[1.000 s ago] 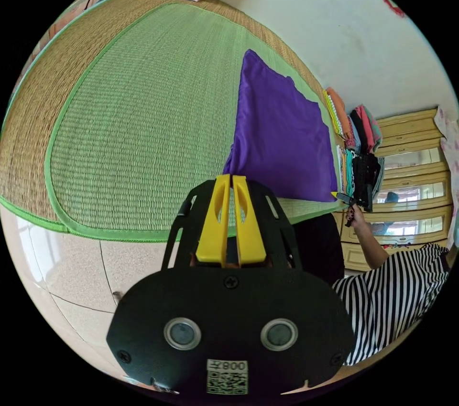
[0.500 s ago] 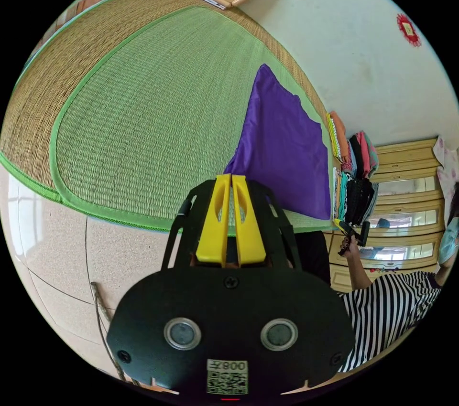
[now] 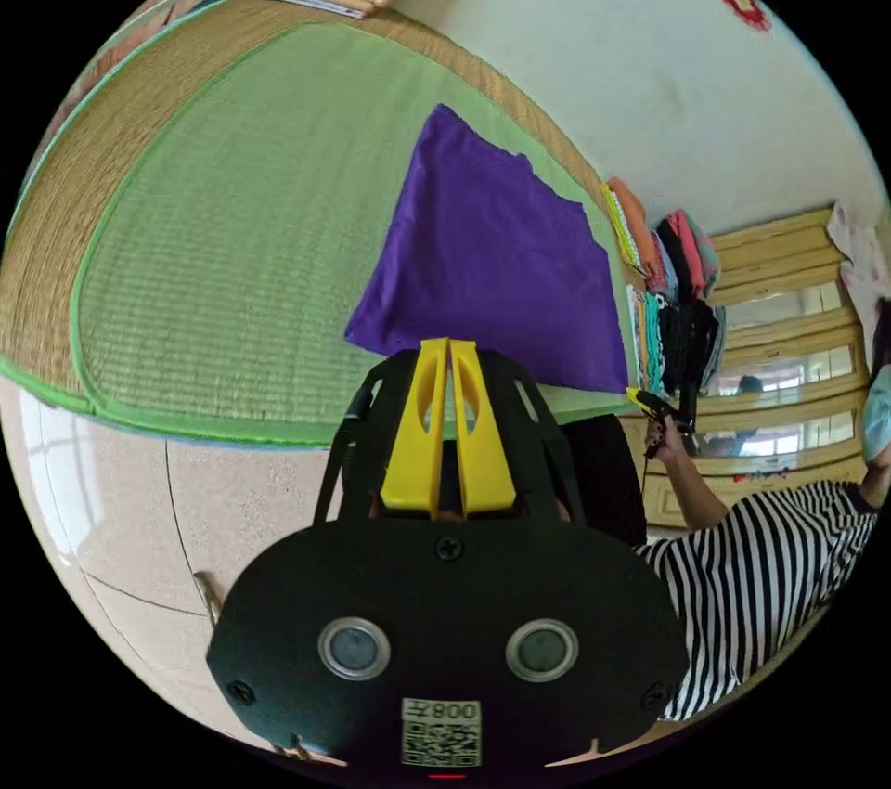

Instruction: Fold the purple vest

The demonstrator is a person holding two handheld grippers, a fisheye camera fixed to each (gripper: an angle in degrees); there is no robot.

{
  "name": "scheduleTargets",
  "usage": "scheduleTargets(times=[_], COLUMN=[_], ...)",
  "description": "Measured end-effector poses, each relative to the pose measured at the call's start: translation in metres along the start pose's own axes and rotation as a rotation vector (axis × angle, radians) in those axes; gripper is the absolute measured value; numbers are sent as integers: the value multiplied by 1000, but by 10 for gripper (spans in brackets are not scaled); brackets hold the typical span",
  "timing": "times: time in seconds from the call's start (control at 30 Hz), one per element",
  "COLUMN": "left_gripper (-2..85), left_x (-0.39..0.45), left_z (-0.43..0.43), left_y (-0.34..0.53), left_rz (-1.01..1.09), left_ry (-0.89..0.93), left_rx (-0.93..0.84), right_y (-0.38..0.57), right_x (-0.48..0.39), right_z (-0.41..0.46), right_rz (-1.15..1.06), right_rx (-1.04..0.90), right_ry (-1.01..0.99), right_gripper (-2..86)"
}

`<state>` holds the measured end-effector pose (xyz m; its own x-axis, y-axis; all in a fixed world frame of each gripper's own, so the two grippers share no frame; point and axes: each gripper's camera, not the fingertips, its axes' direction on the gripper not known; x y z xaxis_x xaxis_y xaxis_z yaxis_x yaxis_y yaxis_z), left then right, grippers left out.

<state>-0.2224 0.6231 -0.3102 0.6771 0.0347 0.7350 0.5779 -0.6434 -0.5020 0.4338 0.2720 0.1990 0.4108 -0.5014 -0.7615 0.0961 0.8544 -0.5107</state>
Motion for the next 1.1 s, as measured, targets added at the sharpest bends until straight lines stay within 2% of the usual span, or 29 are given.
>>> scheduleTargets(times=[0.3, 0.37, 0.57, 0.7, 0.83, 0.97, 1.1], left_gripper=[57, 77, 77, 30, 14, 9, 8], left_x=[232, 289, 372, 390, 389, 374, 372], left_z=[164, 204, 280, 306, 308, 308, 317], left_y=[0, 11, 36, 43, 32, 15, 13], left_rz=[755, 925, 1180, 1204, 1065, 872, 819], left_ry=[237, 181, -42, -159, -92, 38, 101], left_rx=[-256, -289, -306, -280, -210, -163, -159], right_y=[4, 2, -12, -25, -39, -62, -97], right_x=[-9, -18, -37, -42, -44, -19, 10], right_z=[-32, -42, -57, -56, -64, -79, -77], right_rz=[-18, -41, -104, -125, -169, -94, -31], right_rx=[51, 58, 44, 15, 41, 151, 215], right_ry=[-106, -122, -130, -122, -190, -157, -243], right_gripper=[6, 5, 5, 5, 5, 12, 40])
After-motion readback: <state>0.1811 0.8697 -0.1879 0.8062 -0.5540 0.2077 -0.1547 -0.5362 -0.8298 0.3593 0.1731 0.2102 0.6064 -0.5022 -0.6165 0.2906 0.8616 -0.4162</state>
